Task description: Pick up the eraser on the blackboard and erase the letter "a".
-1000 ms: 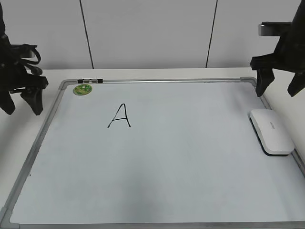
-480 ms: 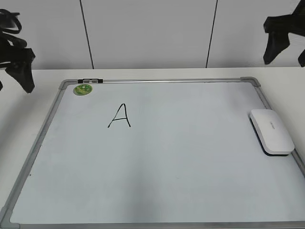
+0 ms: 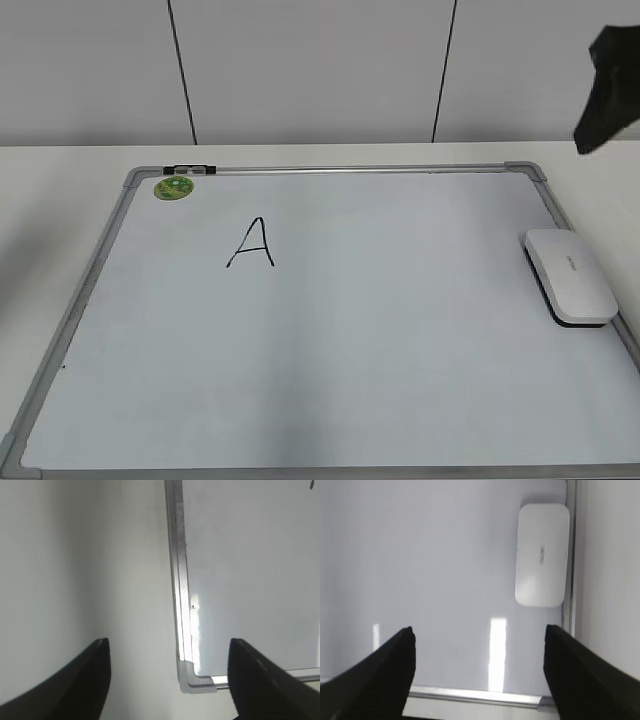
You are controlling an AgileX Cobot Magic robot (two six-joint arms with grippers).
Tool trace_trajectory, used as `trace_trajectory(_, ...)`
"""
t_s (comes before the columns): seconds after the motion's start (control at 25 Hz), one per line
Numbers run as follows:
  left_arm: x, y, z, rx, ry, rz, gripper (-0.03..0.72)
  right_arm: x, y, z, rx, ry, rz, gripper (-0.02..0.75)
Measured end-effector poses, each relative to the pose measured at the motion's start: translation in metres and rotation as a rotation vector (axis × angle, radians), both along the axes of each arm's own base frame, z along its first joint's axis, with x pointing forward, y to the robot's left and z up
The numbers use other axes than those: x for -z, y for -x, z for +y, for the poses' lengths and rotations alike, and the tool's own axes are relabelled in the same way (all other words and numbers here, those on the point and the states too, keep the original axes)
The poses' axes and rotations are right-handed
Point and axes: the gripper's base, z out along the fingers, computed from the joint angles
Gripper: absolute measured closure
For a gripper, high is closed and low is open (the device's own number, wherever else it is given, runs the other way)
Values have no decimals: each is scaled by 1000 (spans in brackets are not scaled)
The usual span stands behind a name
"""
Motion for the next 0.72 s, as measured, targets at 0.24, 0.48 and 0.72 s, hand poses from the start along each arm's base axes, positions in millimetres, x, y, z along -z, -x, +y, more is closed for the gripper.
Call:
trace_trajectory(0.24,-22,78,4,-8,42,-184,156,7,85,0,-28,-16,-4,146)
trace_trajectory(0.48,-26,156,1,53,70,-341,168,24,169,-10,-28,-26,-103,145)
trace_trajectory(0.72,-12,217,6,124,65,-424,173,42,231,-18,-29,-41,-228,146)
